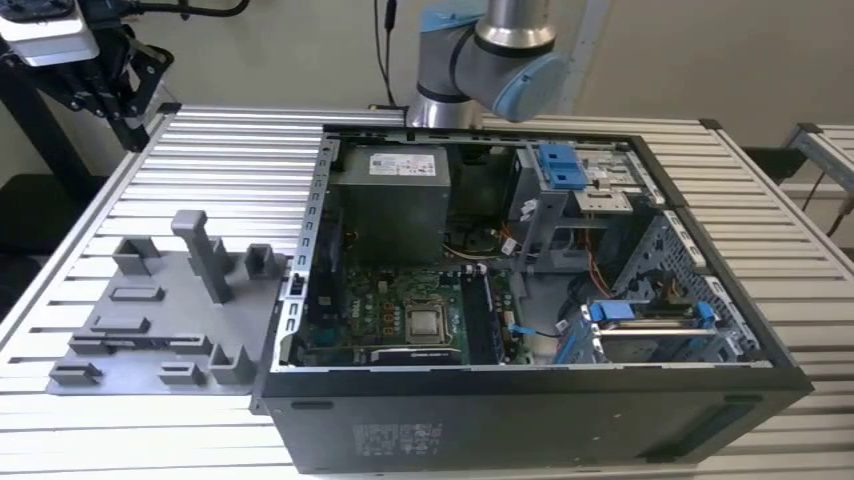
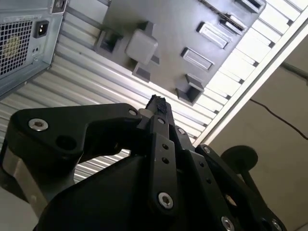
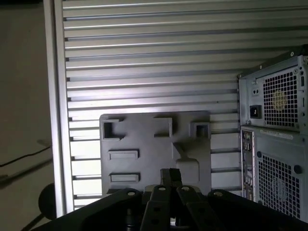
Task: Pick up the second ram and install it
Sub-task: 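Reach for the second ram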
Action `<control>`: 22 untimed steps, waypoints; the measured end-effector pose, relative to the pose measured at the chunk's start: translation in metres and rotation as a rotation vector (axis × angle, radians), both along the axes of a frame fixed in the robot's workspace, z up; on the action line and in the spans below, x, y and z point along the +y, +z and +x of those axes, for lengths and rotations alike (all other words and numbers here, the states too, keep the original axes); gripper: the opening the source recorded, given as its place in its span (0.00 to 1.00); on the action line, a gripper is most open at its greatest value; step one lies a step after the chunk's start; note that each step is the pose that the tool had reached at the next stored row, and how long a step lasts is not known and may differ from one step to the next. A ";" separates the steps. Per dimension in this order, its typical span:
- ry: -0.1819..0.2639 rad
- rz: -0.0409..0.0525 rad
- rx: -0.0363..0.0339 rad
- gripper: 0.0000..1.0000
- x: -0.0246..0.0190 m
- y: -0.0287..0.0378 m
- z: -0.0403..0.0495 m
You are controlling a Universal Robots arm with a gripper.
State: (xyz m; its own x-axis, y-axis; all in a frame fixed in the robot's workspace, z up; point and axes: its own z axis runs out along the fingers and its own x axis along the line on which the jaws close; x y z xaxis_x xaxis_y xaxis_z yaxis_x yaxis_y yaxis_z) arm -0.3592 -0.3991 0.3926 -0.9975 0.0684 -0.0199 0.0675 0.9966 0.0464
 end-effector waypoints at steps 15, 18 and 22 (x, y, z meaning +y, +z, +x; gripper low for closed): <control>-0.002 0.0002 -0.0007 0.11 -0.0001 -0.0080 -0.0208; -0.002 0.0003 -0.0002 0.11 -0.0098 -0.0129 -0.0212; -0.002 0.0006 0.0003 0.11 -0.0280 -0.0198 -0.0212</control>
